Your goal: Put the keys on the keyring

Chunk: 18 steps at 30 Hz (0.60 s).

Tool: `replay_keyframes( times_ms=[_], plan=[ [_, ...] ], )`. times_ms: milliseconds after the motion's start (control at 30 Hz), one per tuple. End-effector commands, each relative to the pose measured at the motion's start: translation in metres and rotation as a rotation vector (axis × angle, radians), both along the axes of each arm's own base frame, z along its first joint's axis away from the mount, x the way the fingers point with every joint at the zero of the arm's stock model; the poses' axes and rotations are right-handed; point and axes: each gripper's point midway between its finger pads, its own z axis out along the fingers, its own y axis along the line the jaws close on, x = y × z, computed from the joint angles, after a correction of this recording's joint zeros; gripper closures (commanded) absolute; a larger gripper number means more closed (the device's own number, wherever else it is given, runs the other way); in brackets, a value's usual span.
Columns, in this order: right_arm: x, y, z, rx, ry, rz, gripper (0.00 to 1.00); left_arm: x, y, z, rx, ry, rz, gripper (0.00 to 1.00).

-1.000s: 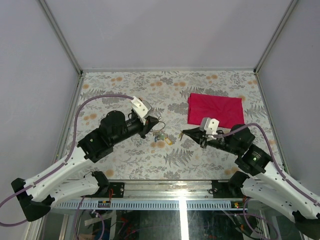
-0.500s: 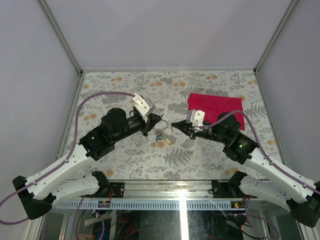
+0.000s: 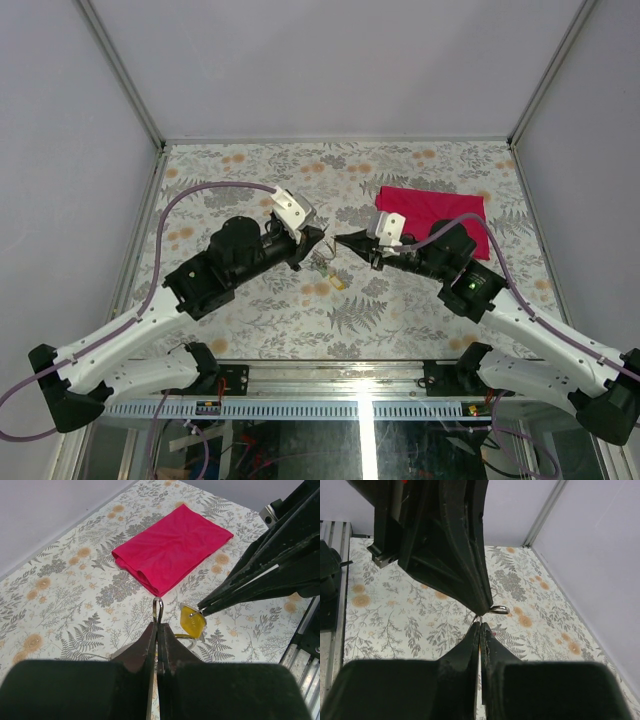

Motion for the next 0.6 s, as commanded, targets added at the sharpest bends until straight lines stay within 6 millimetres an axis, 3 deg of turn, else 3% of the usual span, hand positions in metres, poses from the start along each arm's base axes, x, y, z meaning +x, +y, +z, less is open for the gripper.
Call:
replay_keyframes(
  times_ms=[0,133,233,433,567],
  plan=[
    [0.003,-0.001,0.048,0.106,-0.065,-0.031,1.00,0.000,-0.001,0.036,-0.079,-0.079,0.004,1.00],
    [0.009,-0.010,0.050,0.078,0.014,-0.102,1.00,-0.002,0.000,0.033,-0.080,-0.083,-0.008,1.00],
    [0.014,-0.028,0.032,0.014,0.128,-0.209,1.00,-0.003,0.003,0.023,-0.044,-0.046,0.005,1.00],
    [0.015,-0.075,-0.007,-0.021,0.343,-0.450,1.00,-0.016,0.015,-0.019,0.029,0.068,0.009,1.00],
    [0.011,-0.101,-0.057,-0.146,0.551,-0.626,1.00,-0.030,0.023,-0.037,0.031,0.129,-0.009,1.00]
  ],
)
